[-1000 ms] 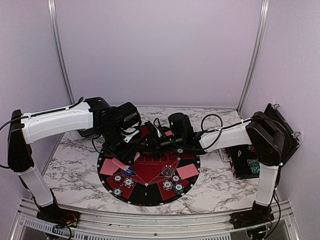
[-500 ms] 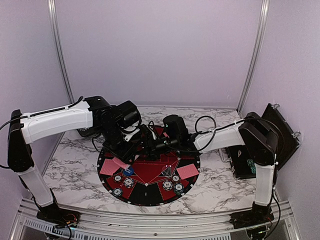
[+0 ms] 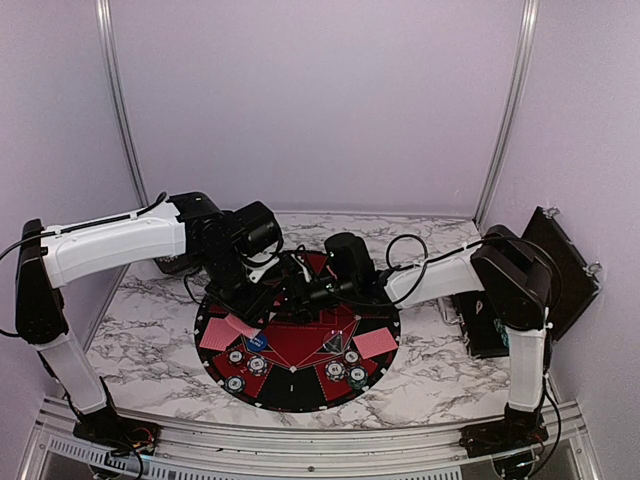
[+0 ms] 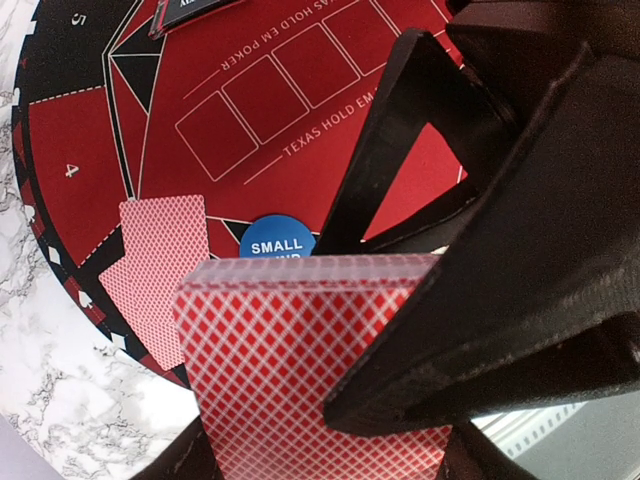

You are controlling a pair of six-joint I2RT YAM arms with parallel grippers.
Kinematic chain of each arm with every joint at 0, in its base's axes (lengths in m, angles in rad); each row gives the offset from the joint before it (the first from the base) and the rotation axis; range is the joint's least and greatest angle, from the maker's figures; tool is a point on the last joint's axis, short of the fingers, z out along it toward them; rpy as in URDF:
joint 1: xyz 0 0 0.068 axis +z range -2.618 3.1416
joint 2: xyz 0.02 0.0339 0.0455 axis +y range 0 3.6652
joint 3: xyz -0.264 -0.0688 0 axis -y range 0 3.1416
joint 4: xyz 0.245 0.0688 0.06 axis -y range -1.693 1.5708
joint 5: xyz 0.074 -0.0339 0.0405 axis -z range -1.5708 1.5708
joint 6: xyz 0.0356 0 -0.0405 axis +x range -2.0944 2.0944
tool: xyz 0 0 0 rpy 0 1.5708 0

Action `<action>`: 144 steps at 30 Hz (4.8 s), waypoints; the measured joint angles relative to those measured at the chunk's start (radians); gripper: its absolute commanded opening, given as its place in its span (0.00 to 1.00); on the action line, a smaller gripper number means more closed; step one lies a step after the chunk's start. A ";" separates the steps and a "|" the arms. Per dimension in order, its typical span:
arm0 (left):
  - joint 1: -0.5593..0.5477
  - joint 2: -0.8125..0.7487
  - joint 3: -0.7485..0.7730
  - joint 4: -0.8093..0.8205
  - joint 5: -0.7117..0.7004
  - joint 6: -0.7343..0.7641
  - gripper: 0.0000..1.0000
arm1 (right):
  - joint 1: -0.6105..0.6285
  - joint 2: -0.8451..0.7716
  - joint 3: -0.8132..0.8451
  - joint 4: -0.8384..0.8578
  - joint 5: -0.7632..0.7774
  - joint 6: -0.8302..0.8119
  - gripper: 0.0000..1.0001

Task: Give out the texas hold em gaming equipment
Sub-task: Pick up the poker card from the face-down deck piles.

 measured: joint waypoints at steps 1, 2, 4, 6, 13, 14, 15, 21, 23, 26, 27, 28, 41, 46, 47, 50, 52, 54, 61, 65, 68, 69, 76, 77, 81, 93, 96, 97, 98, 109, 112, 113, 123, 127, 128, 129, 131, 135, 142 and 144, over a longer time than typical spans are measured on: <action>0.000 0.000 0.000 0.000 0.000 0.000 0.53 | -0.003 0.000 0.000 0.000 0.001 0.000 0.49; 0.000 0.000 0.000 0.000 0.000 0.000 0.53 | -0.003 0.000 0.000 0.000 0.001 0.000 0.48; 0.000 0.000 0.000 0.000 0.000 0.000 0.53 | -0.005 -0.001 0.000 0.002 0.004 -0.001 0.48; 0.000 0.000 0.000 0.001 0.000 0.000 0.53 | -0.007 -0.001 -0.002 0.002 0.006 -0.001 0.47; 0.000 0.000 0.000 0.001 0.000 0.000 0.53 | -0.022 -0.012 -0.019 0.011 0.012 -0.003 0.47; 0.000 0.000 0.000 0.001 0.000 0.000 0.53 | -0.024 -0.014 -0.019 0.012 0.013 -0.003 0.47; 0.000 0.000 0.000 0.001 0.000 0.000 0.53 | -0.026 -0.014 -0.020 0.012 0.013 -0.003 0.47; 0.000 0.000 0.000 0.001 0.000 0.000 0.53 | -0.029 -0.022 -0.027 0.013 0.024 -0.003 0.46; 0.000 0.000 0.000 0.001 0.000 0.000 0.53 | -0.030 -0.024 -0.028 0.013 0.027 -0.004 0.46; 0.000 0.000 0.000 0.001 0.000 0.000 0.53 | -0.033 -0.026 -0.031 0.013 0.027 -0.003 0.47; 0.000 0.000 0.000 0.001 0.000 0.000 0.53 | -0.034 -0.026 -0.031 0.013 0.027 -0.004 0.46; 0.000 0.000 0.000 0.001 0.000 0.000 0.53 | -0.034 -0.027 -0.031 0.013 0.028 -0.004 0.46; 0.000 0.000 0.000 0.000 0.001 0.000 0.53 | -0.048 -0.049 -0.038 -0.006 0.046 -0.004 0.46; 0.000 0.000 0.000 0.000 0.015 0.000 0.53 | -0.055 -0.066 -0.046 -0.014 0.052 -0.004 0.46; 0.000 0.000 0.000 0.000 0.016 0.000 0.53 | -0.056 -0.069 -0.047 -0.014 0.053 -0.004 0.46; 0.000 0.000 0.000 0.000 0.019 0.000 0.53 | -0.058 -0.086 -0.056 -0.014 0.054 -0.004 0.44; 0.000 0.000 0.000 0.000 0.019 0.000 0.53 | -0.060 -0.100 -0.066 -0.014 0.055 -0.004 0.42; 0.000 0.000 0.000 0.000 0.019 0.000 0.53 | -0.061 -0.111 -0.076 -0.013 0.056 -0.004 0.38; 0.000 0.000 0.000 0.000 0.023 0.000 0.53 | -0.061 -0.133 -0.112 -0.008 0.058 0.000 0.28; 0.000 0.000 0.000 0.000 0.027 0.000 0.53 | -0.061 -0.137 -0.122 -0.001 0.058 0.008 0.26; 0.000 0.000 0.000 0.000 0.027 -0.001 0.53 | -0.061 -0.141 -0.128 0.005 0.058 0.014 0.24; 0.000 0.000 0.000 0.000 0.027 -0.001 0.53 | -0.060 -0.142 -0.129 0.007 0.058 0.015 0.24; 0.000 0.000 0.000 0.000 0.027 0.000 0.53 | -0.057 -0.142 -0.130 0.014 0.058 0.021 0.20; 0.000 0.000 0.000 0.000 0.027 0.000 0.53 | -0.055 -0.142 -0.130 0.015 0.058 0.022 0.19; 0.000 0.000 0.000 0.000 0.027 0.000 0.53 | -0.053 -0.142 -0.130 0.015 0.058 0.023 0.16; 0.000 0.000 0.000 0.000 0.027 0.000 0.53 | -0.052 -0.142 -0.130 0.021 0.058 0.023 0.08; 0.000 0.001 0.000 0.000 0.027 0.000 0.53 | -0.051 -0.142 -0.130 0.022 0.058 0.025 0.05; 0.000 0.002 0.000 0.000 0.027 0.000 0.53 | -0.051 -0.142 -0.130 0.023 0.057 0.027 0.04; 0.000 0.002 0.000 0.000 0.027 0.000 0.53 | -0.051 -0.142 -0.130 0.023 0.057 0.026 0.03; 0.000 0.006 0.000 0.001 0.034 0.000 0.53 | -0.052 -0.160 -0.130 0.027 0.058 0.028 0.00; 0.000 0.006 0.000 0.001 0.035 0.000 0.53 | -0.055 -0.170 -0.130 0.027 0.058 0.028 0.00; 0.000 0.006 0.000 0.002 0.035 0.000 0.53 | -0.055 -0.171 -0.130 0.027 0.058 0.028 0.00; 0.000 0.006 0.000 0.008 0.035 0.000 0.53 | -0.061 -0.172 -0.132 0.027 0.058 0.029 0.00; 0.000 0.006 0.000 0.014 0.037 0.000 0.53 | -0.068 -0.173 -0.146 0.029 0.058 0.042 0.00; 0.000 0.006 0.000 0.017 0.038 0.000 0.53 | -0.071 -0.173 -0.151 0.031 0.058 0.045 0.00; 0.000 0.006 0.000 0.020 0.039 0.000 0.53 | -0.072 -0.173 -0.156 0.033 0.058 0.047 0.00; 0.000 0.006 0.000 0.023 0.042 0.000 0.53 | -0.074 -0.173 -0.160 0.036 0.057 0.051 0.00; 0.000 0.006 0.000 0.022 0.042 0.000 0.53 | -0.074 -0.173 -0.160 0.044 0.057 0.056 0.13; 0.000 0.006 0.000 0.008 0.042 0.000 0.53 | -0.075 -0.174 -0.160 0.045 0.058 0.061 0.28; 0.000 0.006 0.000 0.008 0.042 0.000 0.53 | -0.070 -0.174 -0.160 0.046 0.058 0.063 0.28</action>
